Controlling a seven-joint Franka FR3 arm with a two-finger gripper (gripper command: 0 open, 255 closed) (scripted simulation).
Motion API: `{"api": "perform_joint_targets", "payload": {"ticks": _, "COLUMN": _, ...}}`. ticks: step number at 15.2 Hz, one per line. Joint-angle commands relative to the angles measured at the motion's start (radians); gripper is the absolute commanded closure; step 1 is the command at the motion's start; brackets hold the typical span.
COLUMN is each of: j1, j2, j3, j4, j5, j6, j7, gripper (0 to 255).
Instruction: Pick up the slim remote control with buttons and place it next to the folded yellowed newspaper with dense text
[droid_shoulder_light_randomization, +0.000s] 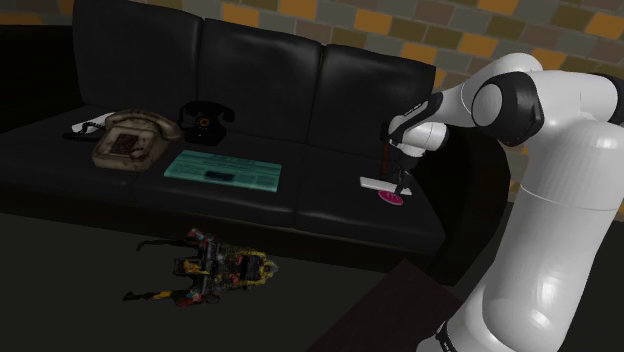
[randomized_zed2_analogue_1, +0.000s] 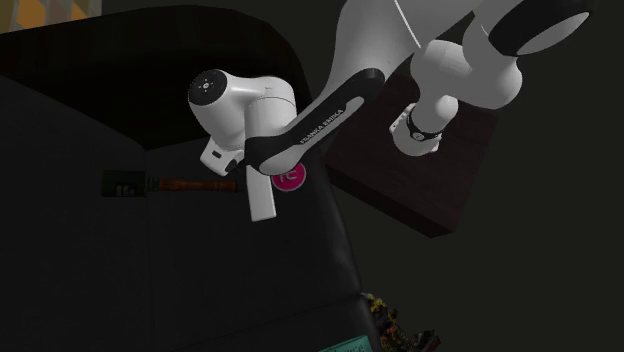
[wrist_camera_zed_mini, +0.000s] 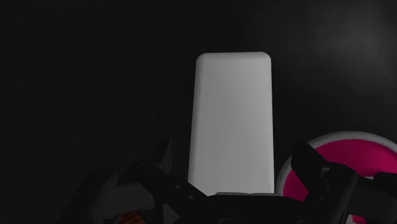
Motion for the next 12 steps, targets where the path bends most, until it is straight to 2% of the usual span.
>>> {"api": "perform_joint_targets", "payload": {"ticks": 1, "j1": 0.000, "j2": 0.000, "j3": 0.000, "j4": 0.000, "j5": 0.000, "j6": 0.000, "j7": 0.000, "gripper": 0}}
{"api": "perform_joint_targets", "payload": {"ticks": 2, "j1": 0.000, "j2": 0.000, "j3": 0.000, "j4": 0.000, "j5": 0.000, "j6": 0.000, "j7": 0.000, "gripper": 255}}
{"api": "perform_joint_targets", "payload": {"ticks": 12, "j1": 0.004, "j2": -0.010, "j3": -0.004, "j4": 0.004, "j5": -0.010, "j6": -0.011, "j7": 0.007, "gripper": 255}}
